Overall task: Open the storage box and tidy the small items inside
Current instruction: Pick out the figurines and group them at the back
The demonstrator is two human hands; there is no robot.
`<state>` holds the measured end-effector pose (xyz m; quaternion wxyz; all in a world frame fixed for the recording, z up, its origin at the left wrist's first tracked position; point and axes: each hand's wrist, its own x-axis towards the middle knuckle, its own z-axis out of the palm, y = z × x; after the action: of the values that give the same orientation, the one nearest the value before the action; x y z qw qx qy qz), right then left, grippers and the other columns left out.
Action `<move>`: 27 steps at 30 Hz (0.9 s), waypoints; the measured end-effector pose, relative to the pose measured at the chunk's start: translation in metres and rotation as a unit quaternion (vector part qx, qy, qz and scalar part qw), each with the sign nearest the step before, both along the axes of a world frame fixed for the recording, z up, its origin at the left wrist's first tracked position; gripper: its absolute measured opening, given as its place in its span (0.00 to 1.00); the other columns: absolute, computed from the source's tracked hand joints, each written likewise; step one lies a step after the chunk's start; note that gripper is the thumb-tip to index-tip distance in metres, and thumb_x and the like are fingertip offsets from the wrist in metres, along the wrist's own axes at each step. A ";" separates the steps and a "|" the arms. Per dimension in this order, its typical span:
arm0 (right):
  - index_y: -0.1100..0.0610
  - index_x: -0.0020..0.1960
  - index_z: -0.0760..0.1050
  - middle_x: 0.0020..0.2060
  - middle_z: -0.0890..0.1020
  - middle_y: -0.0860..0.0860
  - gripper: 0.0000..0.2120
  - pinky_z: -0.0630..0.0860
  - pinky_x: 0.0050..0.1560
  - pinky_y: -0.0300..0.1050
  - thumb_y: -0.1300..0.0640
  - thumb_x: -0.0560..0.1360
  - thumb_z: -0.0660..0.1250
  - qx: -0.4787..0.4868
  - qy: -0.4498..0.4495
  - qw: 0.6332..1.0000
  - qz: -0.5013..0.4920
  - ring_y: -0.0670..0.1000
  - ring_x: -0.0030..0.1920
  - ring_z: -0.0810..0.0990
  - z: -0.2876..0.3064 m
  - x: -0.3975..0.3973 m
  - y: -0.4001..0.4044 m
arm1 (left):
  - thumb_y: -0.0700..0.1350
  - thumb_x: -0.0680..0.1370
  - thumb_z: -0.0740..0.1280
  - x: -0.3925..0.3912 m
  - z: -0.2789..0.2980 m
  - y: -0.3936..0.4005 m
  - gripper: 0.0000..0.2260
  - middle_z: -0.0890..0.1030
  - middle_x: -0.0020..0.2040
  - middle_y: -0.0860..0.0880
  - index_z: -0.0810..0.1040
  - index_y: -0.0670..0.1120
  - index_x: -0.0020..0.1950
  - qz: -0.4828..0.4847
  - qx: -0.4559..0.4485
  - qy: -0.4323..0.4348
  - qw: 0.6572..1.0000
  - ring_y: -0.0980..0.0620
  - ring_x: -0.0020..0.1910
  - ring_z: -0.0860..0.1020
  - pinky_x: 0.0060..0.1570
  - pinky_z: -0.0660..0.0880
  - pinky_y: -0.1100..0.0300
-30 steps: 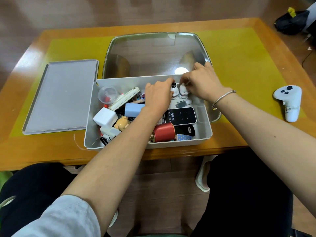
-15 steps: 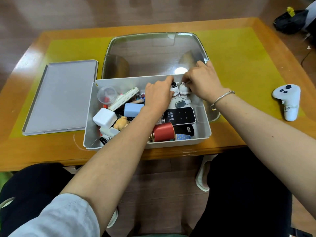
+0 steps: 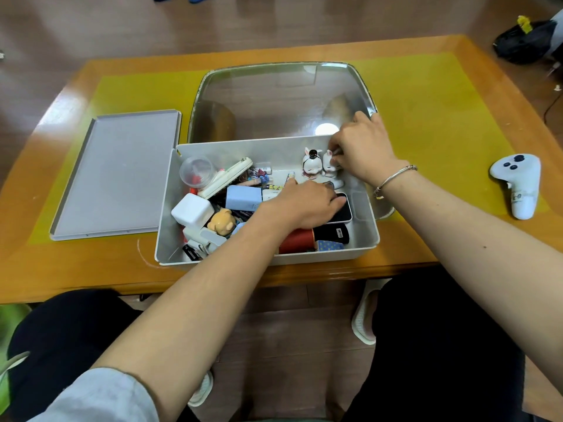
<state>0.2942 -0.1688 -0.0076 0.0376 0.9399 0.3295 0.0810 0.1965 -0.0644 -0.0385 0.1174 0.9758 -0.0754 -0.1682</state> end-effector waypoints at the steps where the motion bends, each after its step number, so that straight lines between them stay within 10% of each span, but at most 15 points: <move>1: 0.51 0.51 0.82 0.46 0.82 0.53 0.09 0.62 0.55 0.51 0.54 0.71 0.70 -0.001 -0.002 1.000 0.000 0.57 0.55 0.70 0.000 0.000 0.000 | 0.56 0.83 0.47 0.001 -0.003 -0.002 0.22 0.73 0.67 0.49 0.74 0.48 0.63 -0.003 0.002 0.005 1.000 0.46 0.67 0.69 0.68 0.54 0.38; 27: 0.51 0.53 0.82 0.50 0.81 0.52 0.09 0.60 0.55 0.52 0.55 0.76 0.65 0.031 -0.010 0.999 -0.002 0.57 0.57 0.70 -0.004 0.000 -0.002 | 0.70 0.76 0.48 0.001 -0.018 -0.004 0.36 0.50 0.79 0.47 0.60 0.47 0.76 0.028 -0.010 0.030 0.999 0.48 0.77 0.51 0.70 0.48 0.37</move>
<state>0.2943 -0.1712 -0.0115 0.0121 0.9404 0.3248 0.1000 0.1974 -0.0688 -0.0567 0.1344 0.9708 -0.0462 -0.1931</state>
